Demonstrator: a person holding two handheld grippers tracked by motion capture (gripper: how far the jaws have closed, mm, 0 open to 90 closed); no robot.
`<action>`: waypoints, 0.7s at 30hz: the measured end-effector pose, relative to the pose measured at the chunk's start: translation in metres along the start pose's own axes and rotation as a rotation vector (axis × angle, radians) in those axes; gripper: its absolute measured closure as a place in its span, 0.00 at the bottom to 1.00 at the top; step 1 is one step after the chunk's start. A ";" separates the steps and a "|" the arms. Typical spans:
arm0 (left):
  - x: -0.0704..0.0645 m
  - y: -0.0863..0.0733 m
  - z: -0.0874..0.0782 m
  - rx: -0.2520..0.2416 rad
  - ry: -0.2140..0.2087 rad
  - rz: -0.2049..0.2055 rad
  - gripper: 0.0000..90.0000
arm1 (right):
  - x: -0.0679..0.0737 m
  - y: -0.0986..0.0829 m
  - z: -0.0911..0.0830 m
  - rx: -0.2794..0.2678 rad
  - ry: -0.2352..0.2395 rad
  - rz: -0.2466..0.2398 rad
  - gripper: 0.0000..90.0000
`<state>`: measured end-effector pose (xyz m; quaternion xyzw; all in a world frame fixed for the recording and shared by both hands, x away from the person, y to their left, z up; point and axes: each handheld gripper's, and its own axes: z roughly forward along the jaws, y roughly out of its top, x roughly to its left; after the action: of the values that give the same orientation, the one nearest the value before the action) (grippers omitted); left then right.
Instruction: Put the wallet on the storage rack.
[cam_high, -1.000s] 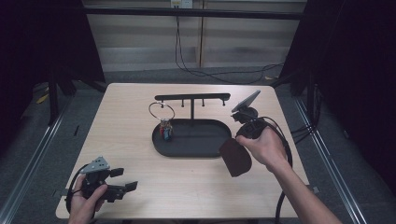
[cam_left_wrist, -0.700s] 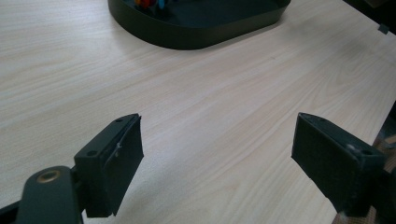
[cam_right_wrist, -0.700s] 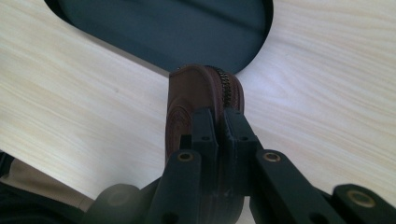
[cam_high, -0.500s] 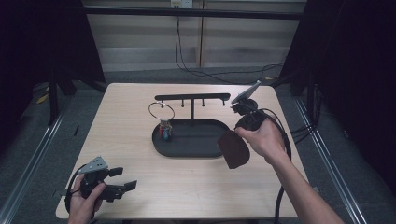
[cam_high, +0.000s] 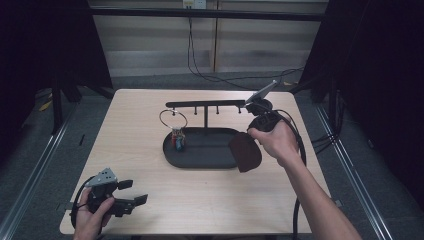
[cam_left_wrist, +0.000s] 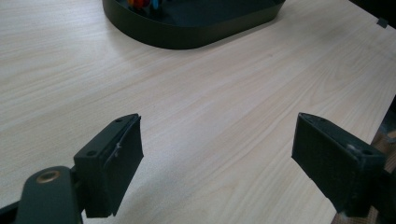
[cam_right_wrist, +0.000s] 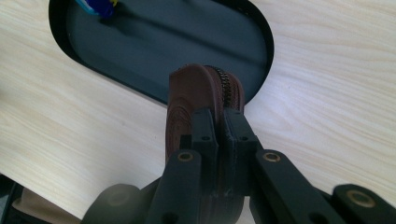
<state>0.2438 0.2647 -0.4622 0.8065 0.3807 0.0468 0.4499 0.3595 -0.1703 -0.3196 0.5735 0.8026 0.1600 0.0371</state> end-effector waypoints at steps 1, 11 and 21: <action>0.000 0.000 0.000 0.000 -0.001 -0.001 0.18 | -0.001 0.001 0.001 -0.002 0.005 0.003 0.93; 0.000 0.000 0.000 0.003 0.010 0.001 0.18 | -0.010 0.019 0.004 -0.018 0.017 0.064 0.93; 0.000 0.000 0.000 0.001 0.004 0.001 0.18 | -0.025 0.035 0.015 -0.047 0.074 0.125 0.93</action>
<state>0.2435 0.2650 -0.4622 0.8069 0.3810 0.0486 0.4488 0.4030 -0.1801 -0.3259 0.6150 0.7622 0.2019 0.0106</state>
